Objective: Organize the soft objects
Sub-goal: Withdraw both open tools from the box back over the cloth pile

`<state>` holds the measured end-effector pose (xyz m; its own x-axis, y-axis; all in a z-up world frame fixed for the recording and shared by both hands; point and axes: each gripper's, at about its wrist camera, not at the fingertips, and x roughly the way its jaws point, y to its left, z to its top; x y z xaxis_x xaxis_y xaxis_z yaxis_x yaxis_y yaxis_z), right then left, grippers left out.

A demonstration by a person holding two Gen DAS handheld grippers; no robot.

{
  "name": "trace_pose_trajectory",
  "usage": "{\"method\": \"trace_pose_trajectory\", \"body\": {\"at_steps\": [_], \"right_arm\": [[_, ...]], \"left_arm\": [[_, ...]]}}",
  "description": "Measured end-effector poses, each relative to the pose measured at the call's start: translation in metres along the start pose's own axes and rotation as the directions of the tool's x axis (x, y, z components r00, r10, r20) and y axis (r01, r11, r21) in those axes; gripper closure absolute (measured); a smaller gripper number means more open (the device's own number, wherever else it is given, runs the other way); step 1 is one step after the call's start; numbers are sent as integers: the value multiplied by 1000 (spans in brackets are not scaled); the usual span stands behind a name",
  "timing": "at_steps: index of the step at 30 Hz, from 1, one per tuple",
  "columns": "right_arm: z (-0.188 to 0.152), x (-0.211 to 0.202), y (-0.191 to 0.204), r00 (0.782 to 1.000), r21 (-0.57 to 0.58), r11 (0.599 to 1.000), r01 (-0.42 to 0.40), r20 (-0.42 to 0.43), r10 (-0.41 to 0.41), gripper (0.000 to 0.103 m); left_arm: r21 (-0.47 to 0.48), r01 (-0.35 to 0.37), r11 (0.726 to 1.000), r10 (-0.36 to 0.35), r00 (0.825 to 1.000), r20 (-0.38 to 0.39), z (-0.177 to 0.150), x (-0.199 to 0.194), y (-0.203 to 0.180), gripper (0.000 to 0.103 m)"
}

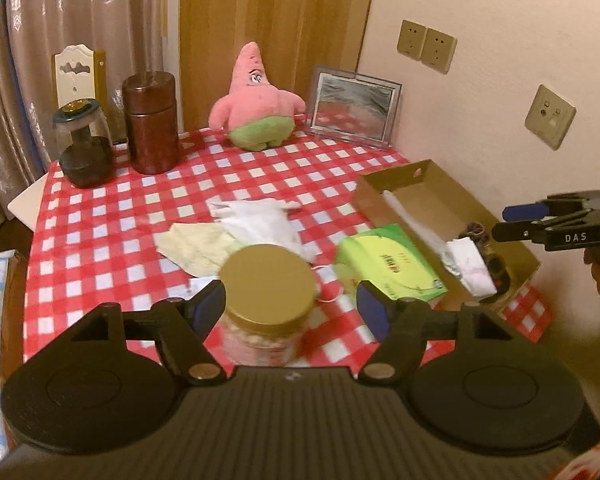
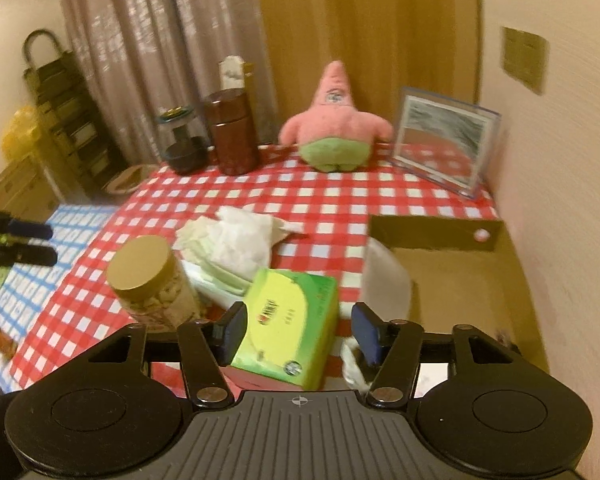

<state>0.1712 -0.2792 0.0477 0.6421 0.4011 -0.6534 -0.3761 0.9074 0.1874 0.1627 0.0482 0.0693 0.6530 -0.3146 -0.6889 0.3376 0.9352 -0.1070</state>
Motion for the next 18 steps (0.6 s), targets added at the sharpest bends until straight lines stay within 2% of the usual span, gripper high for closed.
{"method": "trace_pose_trajectory", "body": {"at_steps": [5,11,18], "right_arm": [[18,22,15,999,-79,996,-39,-24,37,39],[42,58,30,992,-208,973,-97,-94,79,37],[66,103,38,979,-244,958,-152,-170,112,37]], "left_arm": [[64,-15,998,16,1000,-24,7,4,25,34],[153,-17,988,25,998,-50,19,17,50,34],[256,-28,966,50,995,-82,35,40,83,34]]}}
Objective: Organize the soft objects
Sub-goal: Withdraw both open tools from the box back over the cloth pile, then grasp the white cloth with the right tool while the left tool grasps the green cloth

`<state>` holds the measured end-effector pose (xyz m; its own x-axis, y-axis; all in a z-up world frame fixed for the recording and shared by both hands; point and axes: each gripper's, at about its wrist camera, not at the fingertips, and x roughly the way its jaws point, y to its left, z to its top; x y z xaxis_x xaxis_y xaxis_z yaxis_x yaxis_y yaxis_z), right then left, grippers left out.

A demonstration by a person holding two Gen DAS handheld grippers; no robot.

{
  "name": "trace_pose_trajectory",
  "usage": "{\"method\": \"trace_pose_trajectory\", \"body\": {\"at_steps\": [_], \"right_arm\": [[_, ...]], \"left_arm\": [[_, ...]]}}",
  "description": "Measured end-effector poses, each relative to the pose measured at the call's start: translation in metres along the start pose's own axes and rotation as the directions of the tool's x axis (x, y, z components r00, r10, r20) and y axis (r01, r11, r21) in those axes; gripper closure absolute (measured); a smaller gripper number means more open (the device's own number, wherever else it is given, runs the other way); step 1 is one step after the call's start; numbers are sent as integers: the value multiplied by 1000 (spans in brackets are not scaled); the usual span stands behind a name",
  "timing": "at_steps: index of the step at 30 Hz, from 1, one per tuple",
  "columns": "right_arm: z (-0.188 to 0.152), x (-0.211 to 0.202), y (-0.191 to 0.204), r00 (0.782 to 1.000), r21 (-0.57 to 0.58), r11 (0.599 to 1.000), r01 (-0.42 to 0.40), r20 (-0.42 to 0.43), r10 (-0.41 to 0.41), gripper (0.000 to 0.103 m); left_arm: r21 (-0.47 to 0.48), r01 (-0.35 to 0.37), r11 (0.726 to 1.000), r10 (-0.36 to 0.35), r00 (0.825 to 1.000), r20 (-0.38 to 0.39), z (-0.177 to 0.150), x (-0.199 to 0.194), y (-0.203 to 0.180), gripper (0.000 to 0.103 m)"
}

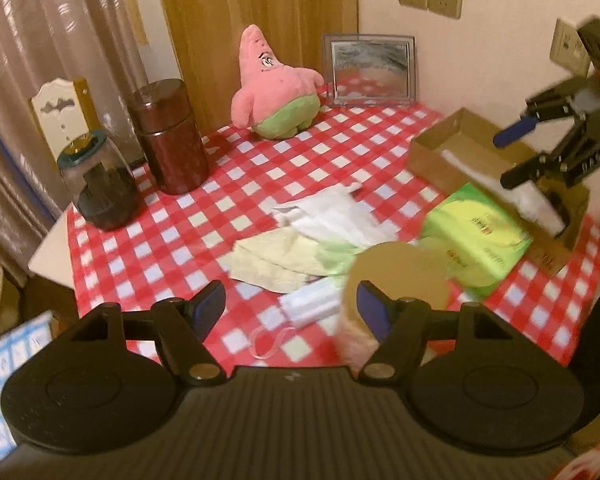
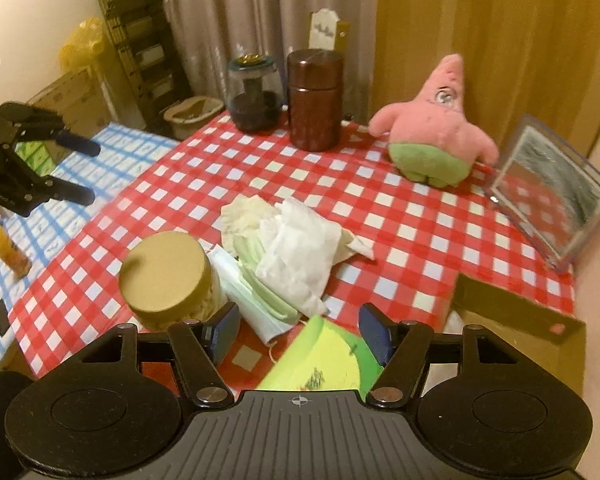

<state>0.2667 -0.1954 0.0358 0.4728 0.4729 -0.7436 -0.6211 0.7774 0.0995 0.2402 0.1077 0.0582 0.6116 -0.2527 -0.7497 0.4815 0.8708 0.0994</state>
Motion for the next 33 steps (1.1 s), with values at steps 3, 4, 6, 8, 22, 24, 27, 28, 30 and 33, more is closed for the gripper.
{"method": "trace_pose_trajectory", "body": {"at_steps": [3,4,6,8,22,24,27,28,30,33], "right_arm": [[10,19,-1,1000,-25,1000,-14,-25,13,37],[13,25,-1,999,-38,999,-19,-30,17,37],[19,38,-3,998,-73,997,-34,-49,31,37],[25,50,-6,997,-118,992,-50,-63,42,37],[49,133,-19,982,-348,927,-141,-168,87,37],[49,143,-21,982,-369,919,-143,-172,84,37],[52,155,-22,980,-394,907,-148,-180,82,37],[53,160,-23,979,-401,904,-151,-186,81,37],[55,169,-23,978,-412,898,-155,-194,79,37],[60,180,-22,976,-429,887,-172,-199,93,37]], "left_arm": [[72,-18,997,18,1000,1,1,12,9,34],[98,-23,995,23,1000,1,1,16,11,34],[158,-34,987,35,999,-5,2,26,14,34],[203,-39,978,43,999,-14,2,38,18,34],[450,104,887,-81,994,-70,3,118,26,34],[507,123,853,-100,992,-72,1,127,22,34],[573,132,809,-108,991,-76,-1,142,16,34],[586,139,798,-116,990,-78,-2,147,15,34],[613,150,776,-131,989,-76,-3,155,13,34],[634,175,753,-156,984,-86,-5,166,10,34]]}}
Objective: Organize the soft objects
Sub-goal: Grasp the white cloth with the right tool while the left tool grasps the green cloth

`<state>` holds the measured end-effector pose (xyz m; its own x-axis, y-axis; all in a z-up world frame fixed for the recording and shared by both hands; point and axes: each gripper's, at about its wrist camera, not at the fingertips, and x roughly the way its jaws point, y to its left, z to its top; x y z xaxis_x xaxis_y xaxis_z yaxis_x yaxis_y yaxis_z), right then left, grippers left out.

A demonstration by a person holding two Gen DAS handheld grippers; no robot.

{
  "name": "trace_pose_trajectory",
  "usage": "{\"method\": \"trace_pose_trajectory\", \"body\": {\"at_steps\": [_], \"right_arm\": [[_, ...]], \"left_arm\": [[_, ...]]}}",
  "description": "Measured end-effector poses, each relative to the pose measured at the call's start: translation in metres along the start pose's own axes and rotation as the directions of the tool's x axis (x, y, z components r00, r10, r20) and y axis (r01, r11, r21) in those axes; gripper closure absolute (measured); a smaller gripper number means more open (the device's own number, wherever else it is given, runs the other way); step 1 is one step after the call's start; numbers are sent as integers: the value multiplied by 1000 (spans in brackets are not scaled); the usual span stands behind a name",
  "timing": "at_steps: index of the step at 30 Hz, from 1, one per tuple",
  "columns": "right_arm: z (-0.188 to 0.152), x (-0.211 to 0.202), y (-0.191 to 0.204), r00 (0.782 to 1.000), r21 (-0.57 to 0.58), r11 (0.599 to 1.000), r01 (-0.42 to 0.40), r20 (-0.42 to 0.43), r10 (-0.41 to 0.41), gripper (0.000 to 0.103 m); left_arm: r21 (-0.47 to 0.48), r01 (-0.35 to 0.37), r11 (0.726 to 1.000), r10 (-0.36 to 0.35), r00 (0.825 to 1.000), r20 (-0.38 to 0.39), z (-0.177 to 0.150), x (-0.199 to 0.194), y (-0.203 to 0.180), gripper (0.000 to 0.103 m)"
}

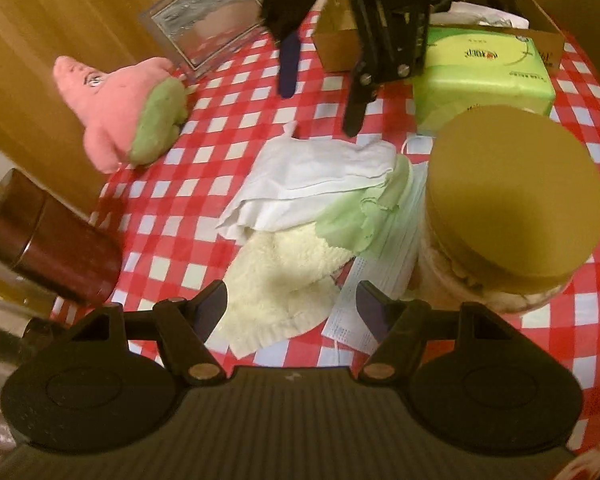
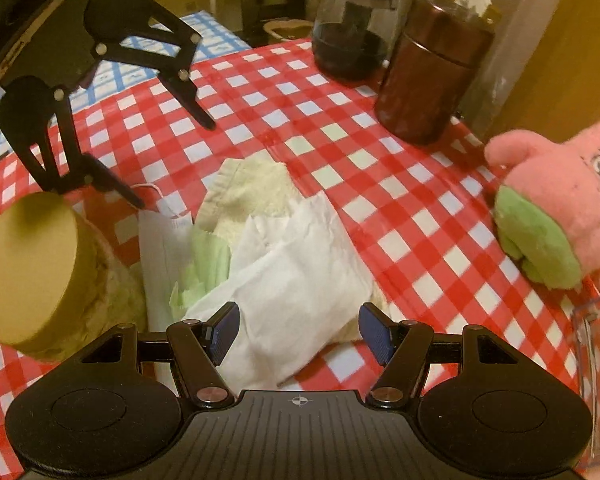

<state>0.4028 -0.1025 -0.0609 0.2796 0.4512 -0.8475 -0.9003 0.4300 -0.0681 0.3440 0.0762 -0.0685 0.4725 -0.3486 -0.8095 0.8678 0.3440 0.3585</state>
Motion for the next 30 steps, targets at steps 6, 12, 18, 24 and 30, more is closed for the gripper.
{"method": "trace_pose_trajectory", "body": {"at_steps": [6,12,18,24,30], "right_arm": [[13,22,-3,1000,-44,999,-10,-17,10,36],[18,44,-7,998,-45,998,-34,-49,32,25],[20,59,-11,996,-11,998,-62,-60,62,25],[16,60,-7,997,-3,999,-47,-60,47,67],[11,43,-16,1000,62,998,-19,-20,20,84]], "left_arm": [[23,18,1000,-18,1000,-2,-1,16,1,34],[33,32,999,-32,999,4,0,24,2,34],[65,46,997,-46,999,-2,3,31,2,34],[67,50,996,-51,999,3,5,34,0,36],[62,50,997,-51,999,6,6,39,2,38]]}}
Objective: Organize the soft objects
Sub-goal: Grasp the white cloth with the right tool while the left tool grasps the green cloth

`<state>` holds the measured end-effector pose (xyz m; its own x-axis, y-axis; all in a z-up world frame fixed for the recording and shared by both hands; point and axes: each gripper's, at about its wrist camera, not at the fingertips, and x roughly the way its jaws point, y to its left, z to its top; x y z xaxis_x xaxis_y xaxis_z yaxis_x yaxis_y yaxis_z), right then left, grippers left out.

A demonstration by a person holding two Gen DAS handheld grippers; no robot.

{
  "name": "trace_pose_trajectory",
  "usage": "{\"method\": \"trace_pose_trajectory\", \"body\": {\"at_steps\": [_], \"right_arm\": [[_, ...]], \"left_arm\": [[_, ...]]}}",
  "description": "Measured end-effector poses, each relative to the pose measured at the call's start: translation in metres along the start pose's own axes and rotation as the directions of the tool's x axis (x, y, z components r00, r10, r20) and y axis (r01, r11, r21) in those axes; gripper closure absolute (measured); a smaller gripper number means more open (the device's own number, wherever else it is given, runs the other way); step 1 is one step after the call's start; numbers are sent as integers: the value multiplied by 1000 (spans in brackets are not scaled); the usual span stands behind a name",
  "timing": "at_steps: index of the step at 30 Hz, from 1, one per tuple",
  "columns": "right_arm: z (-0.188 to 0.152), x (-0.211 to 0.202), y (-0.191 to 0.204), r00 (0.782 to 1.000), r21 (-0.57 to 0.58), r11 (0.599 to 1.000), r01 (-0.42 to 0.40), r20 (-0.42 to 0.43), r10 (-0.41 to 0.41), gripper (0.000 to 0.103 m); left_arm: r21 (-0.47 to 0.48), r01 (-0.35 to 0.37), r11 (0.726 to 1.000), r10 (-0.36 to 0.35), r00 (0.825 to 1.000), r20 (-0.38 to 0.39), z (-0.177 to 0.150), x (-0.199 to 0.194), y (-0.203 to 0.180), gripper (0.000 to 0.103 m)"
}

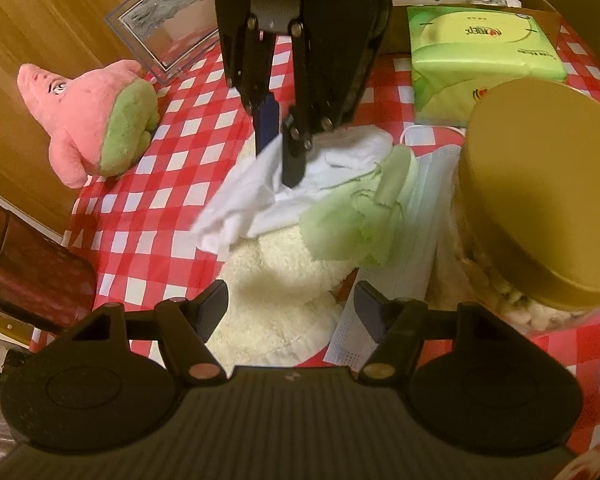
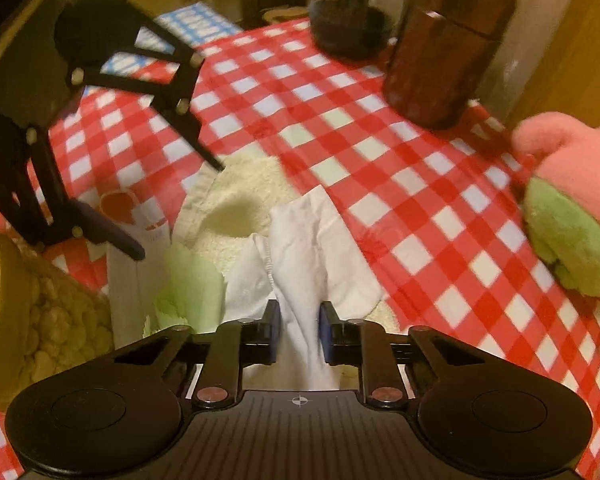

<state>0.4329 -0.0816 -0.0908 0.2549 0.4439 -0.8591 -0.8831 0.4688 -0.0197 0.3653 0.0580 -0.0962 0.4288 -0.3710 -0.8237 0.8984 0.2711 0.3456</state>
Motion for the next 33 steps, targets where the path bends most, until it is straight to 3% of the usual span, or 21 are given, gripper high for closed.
{"method": "trace_pose_trajectory", "body": {"at_steps": [7,12,17,29,31,32,33], "right_arm": [[0,-22,-24,993,179,982,69,83,-85,87],[7,-23,-38,989,303,951,56,113,-94,87],[5,-9,-41,993,345,936,74,64,-102,86],[-9,-17,-48,992,363,930,54,86,-91,79],[-12,-20,-47,990,361,930,62,94,-102,83],[-13,-23,-47,989,362,930,65,103,-109,96],[-14,-26,-47,987,369,927,71,106,-118,102]], "left_arm": [[8,-8,1000,8,1000,13,8,9,3,42],[-29,-7,1000,9,999,44,14,12,10,42],[-51,-4,999,6,998,57,20,17,13,42],[-45,37,998,-33,996,83,40,31,18,42],[-37,44,998,-41,996,83,43,33,16,42],[-34,49,998,-47,996,81,46,34,16,42],[-31,52,998,-49,996,79,47,36,16,42]]}}
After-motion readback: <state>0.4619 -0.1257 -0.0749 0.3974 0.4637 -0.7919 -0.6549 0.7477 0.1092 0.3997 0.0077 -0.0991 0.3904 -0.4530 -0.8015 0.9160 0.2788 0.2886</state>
